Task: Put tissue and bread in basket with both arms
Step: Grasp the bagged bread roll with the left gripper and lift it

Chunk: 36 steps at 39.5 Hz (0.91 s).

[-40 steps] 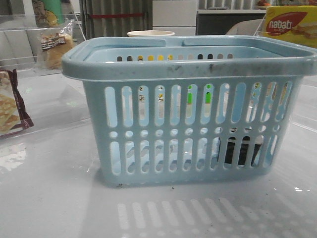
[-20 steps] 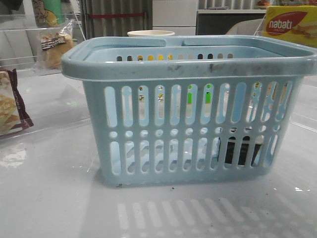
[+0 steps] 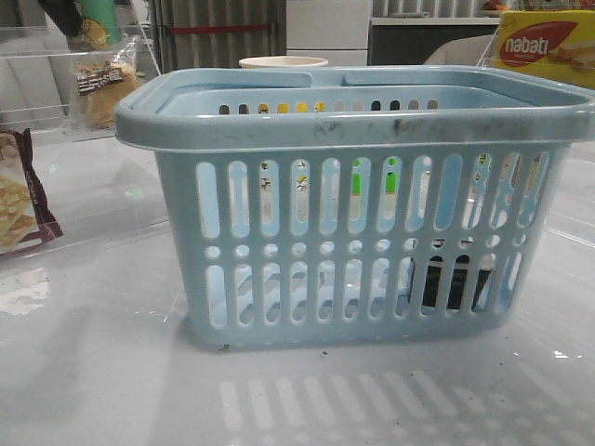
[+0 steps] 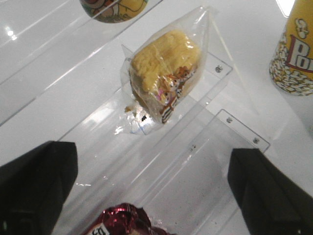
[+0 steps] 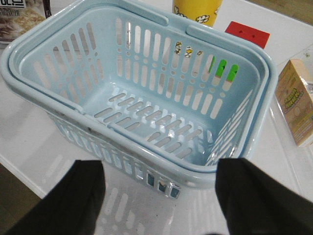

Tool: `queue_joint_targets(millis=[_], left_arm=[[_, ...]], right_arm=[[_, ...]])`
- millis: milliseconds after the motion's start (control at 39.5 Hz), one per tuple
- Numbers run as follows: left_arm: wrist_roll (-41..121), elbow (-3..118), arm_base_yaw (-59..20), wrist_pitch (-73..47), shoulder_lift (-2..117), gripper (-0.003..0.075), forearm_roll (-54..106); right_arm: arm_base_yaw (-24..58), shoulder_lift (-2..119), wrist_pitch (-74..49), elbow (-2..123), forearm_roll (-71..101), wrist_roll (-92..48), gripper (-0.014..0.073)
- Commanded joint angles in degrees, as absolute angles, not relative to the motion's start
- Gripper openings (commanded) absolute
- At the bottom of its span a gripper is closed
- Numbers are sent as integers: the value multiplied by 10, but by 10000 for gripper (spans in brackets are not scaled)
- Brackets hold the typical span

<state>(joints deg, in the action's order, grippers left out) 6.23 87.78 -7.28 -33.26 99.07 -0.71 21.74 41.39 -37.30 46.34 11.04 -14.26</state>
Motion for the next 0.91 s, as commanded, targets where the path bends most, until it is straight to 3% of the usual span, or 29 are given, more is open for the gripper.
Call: queue_joint_targets(millis=[0, 506, 886], left_arm=[[57, 923, -71, -275, 1002, 666, 0], [57, 956, -68, -119, 1129, 647, 0], [57, 956, -69, -82, 1135, 318, 0]], right_arm=[[215, 411, -331, 478, 110, -146, 570], [215, 411, -331, 478, 110, -146, 570], [215, 411, -331, 478, 110, -146, 570]])
